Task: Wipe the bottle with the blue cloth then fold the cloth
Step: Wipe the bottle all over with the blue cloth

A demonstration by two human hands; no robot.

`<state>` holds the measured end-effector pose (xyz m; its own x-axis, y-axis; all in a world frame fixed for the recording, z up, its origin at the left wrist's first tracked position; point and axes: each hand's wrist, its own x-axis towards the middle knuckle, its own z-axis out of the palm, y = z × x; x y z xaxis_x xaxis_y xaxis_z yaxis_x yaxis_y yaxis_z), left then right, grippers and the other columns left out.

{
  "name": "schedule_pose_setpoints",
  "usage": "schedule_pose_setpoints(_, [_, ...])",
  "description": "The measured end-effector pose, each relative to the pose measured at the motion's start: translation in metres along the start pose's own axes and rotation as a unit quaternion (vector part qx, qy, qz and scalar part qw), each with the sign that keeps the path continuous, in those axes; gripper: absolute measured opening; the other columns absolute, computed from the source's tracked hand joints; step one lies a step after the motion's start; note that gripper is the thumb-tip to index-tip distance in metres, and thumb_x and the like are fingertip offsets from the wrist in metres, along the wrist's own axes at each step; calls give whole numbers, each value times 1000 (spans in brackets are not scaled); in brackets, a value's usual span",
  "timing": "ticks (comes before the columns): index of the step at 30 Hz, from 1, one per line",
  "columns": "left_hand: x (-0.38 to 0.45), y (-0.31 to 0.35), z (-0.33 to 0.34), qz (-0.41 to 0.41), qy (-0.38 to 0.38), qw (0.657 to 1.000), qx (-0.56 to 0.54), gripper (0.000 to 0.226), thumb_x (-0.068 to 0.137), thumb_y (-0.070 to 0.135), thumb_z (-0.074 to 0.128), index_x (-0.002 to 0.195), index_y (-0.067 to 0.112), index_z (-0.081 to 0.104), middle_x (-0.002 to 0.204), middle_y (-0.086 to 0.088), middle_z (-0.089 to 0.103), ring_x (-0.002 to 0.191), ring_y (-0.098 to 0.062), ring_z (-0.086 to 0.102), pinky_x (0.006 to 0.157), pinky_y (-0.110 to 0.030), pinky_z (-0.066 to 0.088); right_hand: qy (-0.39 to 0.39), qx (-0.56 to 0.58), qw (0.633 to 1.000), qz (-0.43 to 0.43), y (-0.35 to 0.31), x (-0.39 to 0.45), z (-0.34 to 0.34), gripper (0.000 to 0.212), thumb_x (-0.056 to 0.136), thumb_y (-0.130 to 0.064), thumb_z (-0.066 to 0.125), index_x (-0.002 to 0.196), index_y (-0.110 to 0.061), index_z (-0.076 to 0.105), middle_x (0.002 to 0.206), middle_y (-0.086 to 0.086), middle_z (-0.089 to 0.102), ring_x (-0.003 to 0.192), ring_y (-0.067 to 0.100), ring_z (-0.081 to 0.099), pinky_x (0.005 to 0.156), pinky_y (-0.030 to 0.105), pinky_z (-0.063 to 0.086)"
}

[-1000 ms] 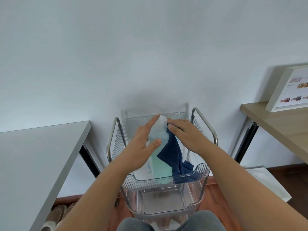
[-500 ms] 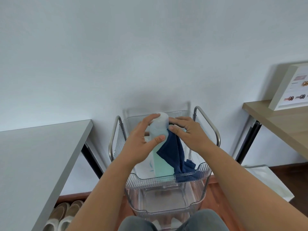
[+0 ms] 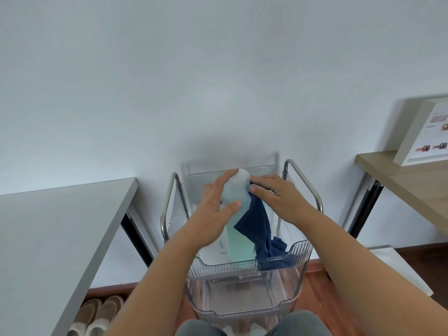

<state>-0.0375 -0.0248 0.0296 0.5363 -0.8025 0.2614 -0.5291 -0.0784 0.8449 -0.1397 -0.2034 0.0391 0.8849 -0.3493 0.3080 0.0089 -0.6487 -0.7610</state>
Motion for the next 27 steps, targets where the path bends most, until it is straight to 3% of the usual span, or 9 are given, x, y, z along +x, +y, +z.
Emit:
schedule_pose_setpoints(2, [-7,3,22,-5,54,998,19,58,97,49,50,136,74,15,130,10,34,118,10,38,91,-11,33,19,3,1000,8,-2,-5,5,32,87,-60,45,118,-60,53,120,-18,64,122,5,46,110,39,34])
schedule_pose_setpoints(4, [-10,3,32,10,90,995,29,58,97,51,49,137,73,12,133,10,34,121,16,34,91,-10,31,42,-10,999,12,-5,-9,10,28,93,-52,47,120,-59,51,116,-21,64,120,5,47,109,39,34])
schedule_pose_setpoints(9, [-2,-3,15,25,23,999,-42,58,99,37,54,145,57,25,148,10,40,132,-13,47,109,-43,42,66,-69,995,15,-10,-20,11,35,94,-53,46,129,-52,50,110,-24,59,121,10,47,106,47,32])
schedule_pose_setpoints(13, [5,-8,-5,4,-53,995,-89,59,99,32,57,143,59,28,129,44,46,115,24,45,92,-17,48,84,-52,995,8,-11,-25,12,41,94,-44,52,135,-38,52,127,-26,51,128,7,39,111,47,27])
schedule_pose_setpoints(16, [12,-7,-19,-56,-90,988,-112,64,92,43,64,141,62,29,130,37,48,108,33,40,97,-44,46,87,-36,996,-9,-12,-28,18,43,94,-38,56,137,-34,51,126,-35,42,129,8,38,112,49,27])
schedule_pose_setpoints(18, [15,-5,-26,-72,-115,984,-118,67,89,43,66,142,60,28,125,37,54,113,25,45,101,-55,42,93,-33,995,-14,-11,-28,19,43,93,-39,58,135,-36,52,119,-44,35,128,8,40,111,50,28])
schedule_pose_setpoints(22, [15,-4,-30,-87,-134,980,-119,72,87,46,68,143,57,26,126,26,58,125,-21,54,103,-62,40,68,-38,997,-28,-7,-23,15,39,93,-43,56,130,-50,50,115,-50,40,124,5,42,109,51,30])
schedule_pose_setpoints(24, [16,-5,-31,-90,-139,979,-121,72,87,45,69,144,57,26,127,24,58,125,-24,54,103,-63,39,68,-22,997,-31,-6,-20,13,37,92,-42,55,124,-58,46,107,-55,43,122,4,44,109,51,30])
schedule_pose_setpoints(27, [16,-2,-33,-98,-149,976,-123,71,87,42,69,143,57,27,126,29,57,123,-6,54,102,-61,39,51,-25,998,-31,-7,-12,8,36,88,-44,49,122,-56,48,110,-41,50,125,8,44,109,51,29])
